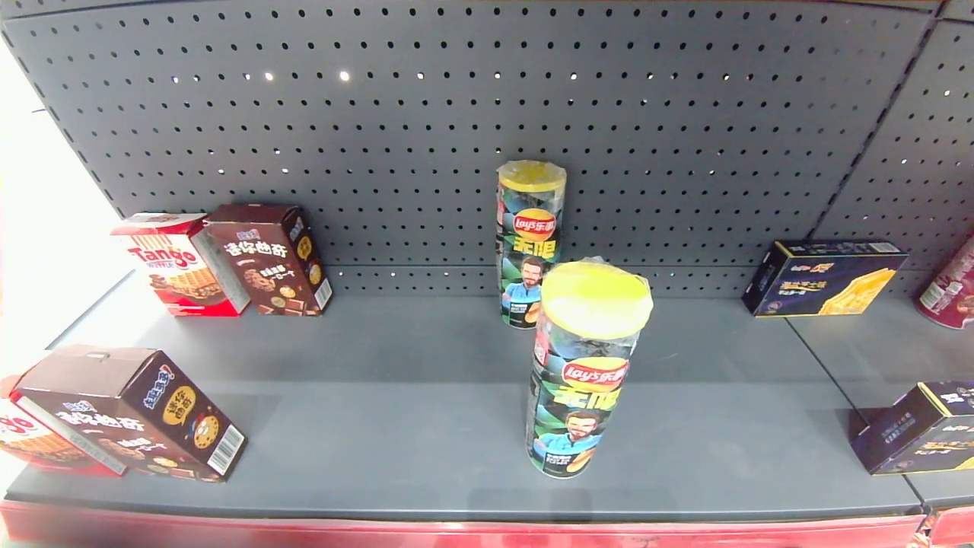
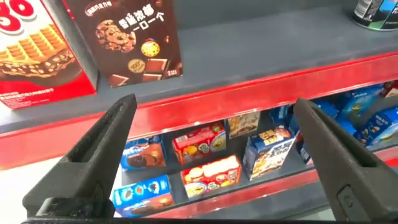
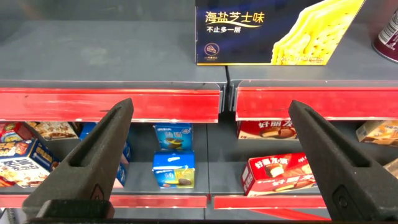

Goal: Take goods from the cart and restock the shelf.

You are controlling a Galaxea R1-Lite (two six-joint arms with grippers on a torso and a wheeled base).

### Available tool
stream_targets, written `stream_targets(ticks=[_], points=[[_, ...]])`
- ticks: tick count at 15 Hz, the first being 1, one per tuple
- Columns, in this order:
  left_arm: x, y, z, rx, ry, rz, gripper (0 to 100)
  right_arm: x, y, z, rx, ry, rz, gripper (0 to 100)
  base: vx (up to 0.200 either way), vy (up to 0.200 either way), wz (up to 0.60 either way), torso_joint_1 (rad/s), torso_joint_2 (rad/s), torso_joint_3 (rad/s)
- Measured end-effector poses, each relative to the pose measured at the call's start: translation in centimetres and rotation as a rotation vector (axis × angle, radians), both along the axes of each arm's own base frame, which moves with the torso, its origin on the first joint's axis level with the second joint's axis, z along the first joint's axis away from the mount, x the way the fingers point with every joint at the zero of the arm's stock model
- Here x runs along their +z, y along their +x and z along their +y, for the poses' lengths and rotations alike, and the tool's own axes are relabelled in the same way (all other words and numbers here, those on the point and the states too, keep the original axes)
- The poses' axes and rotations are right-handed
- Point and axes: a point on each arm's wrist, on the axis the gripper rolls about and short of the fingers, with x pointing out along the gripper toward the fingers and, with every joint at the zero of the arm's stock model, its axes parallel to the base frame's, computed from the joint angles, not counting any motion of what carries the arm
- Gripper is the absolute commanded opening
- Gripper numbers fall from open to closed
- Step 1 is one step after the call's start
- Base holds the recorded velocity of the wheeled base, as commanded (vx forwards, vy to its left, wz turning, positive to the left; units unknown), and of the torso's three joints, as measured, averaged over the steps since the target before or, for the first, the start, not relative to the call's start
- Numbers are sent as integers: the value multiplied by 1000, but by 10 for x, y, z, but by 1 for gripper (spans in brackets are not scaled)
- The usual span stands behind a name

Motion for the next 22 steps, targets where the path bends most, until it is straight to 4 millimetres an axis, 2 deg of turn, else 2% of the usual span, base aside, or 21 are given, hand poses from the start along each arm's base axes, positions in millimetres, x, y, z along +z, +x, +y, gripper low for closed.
stream_targets(ticks=[9,11,13,17,22], points=[[-1,-4,0,26,-52,-41,100,0,0,0,0,0,0,100,0,0,0,0,0,0],[-2,-4,2,141,-59,-42,100,0,0,0,0,0,0,100,0,0,0,0,0,0],[-7,-4,7,331,-50,8,100,0,0,0,0,0,0,100,0,0,0,0,0,0],[-8,-4,5,248,-23,27,100,0,0,0,0,0,0,100,0,0,0,0,0,0],[-8,-4,5,247,-31,28,100,0,0,0,6,-1,0,100,0,0,0,0,0,0]])
